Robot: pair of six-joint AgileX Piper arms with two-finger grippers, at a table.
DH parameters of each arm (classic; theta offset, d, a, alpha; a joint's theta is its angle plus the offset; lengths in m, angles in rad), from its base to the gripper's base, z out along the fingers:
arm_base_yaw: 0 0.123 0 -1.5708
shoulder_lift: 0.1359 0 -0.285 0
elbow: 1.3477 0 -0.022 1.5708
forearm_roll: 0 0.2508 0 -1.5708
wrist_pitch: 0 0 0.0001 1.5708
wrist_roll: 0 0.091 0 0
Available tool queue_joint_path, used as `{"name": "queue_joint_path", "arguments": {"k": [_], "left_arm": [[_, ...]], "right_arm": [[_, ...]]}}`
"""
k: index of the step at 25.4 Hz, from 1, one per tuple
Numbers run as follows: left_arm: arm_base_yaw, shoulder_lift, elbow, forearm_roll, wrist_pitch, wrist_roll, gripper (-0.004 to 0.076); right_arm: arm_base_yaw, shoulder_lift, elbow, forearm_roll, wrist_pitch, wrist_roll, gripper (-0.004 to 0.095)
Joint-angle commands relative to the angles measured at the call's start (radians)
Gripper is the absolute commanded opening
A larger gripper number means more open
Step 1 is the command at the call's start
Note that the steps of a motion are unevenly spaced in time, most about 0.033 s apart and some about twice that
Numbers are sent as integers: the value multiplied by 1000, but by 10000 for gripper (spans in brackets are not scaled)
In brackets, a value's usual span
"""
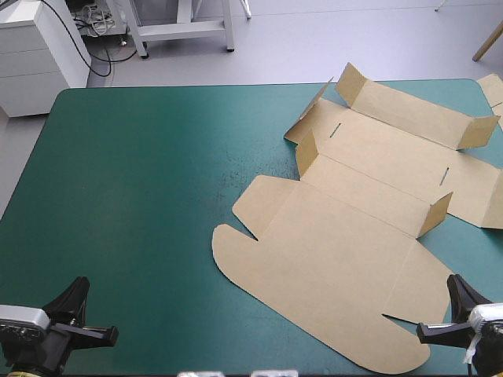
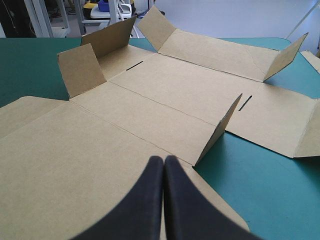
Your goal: Fold the box
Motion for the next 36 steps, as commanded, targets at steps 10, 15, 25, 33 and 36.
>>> {"name": "queue_joint_path", "arguments": {"k": [10, 15, 25, 33, 36], "left_arm": [[0, -11, -21, -16, -83, -5, -8], [0, -11, -21, -16, -83, -4, -8], [0, -11, -21, -16, -83, 0, -8], [0, -11, -21, -16, -83, 0, -8], [0, -11, -21, -16, -83, 0, -8]], "right_arm": [[3, -20, -32, 12, -72, -29, -7], [3, -20, -32, 54, -70, -87, 222], [3, -20, -32, 49, -70, -79, 798], [3, -20, -32, 36, -70, -58, 795], [3, -9, -34, -17, -66, 39, 794]]}}
